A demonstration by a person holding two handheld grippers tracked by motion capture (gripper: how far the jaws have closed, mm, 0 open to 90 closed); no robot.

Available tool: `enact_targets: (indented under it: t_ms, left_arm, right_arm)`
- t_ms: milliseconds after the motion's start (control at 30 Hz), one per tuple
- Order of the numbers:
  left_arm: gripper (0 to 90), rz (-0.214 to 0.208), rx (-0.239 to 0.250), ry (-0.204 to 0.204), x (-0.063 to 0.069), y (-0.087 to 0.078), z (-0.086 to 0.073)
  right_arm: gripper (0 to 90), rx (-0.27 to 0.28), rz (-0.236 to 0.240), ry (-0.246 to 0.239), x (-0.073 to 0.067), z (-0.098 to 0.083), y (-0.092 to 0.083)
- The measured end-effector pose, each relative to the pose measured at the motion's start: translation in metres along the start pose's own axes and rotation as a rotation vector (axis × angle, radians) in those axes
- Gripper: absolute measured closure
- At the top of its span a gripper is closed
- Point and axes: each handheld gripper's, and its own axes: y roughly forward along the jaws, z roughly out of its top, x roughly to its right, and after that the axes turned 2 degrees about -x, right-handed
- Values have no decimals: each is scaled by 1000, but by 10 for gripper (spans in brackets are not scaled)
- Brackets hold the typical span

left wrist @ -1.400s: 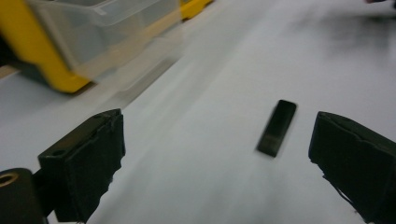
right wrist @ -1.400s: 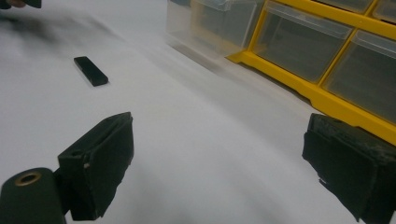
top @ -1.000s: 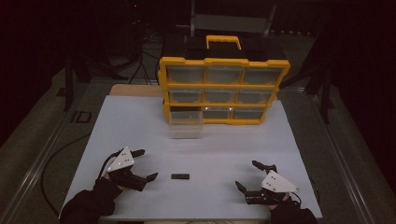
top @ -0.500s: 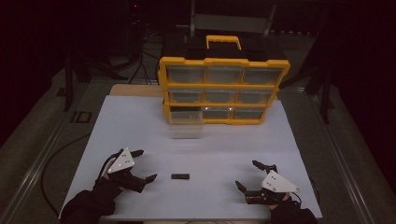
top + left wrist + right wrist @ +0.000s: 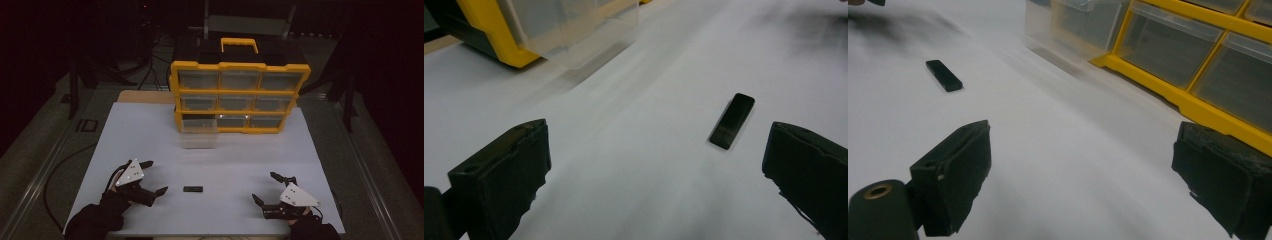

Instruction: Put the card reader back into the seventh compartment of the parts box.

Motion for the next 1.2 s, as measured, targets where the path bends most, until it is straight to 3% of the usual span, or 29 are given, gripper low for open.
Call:
enact_targets:
  t_ms: [300,433,633,1200]
  left_arm:
    - [0,-13,-1,8,1,1,2]
    - [0,-39,29,5,0,-4,5]
    - [0,-43,42,-13,-3,-6,8]
    - [0,-73,113,49,-7,-22,53]
  right_arm:
    - [89,0,-1,3,0,0,0]
    - [89,0,-3,2,0,0,-1]
    - [89,-1,-4,4,0,0,0]
    - [89,-3,-6,3,0,0,0]
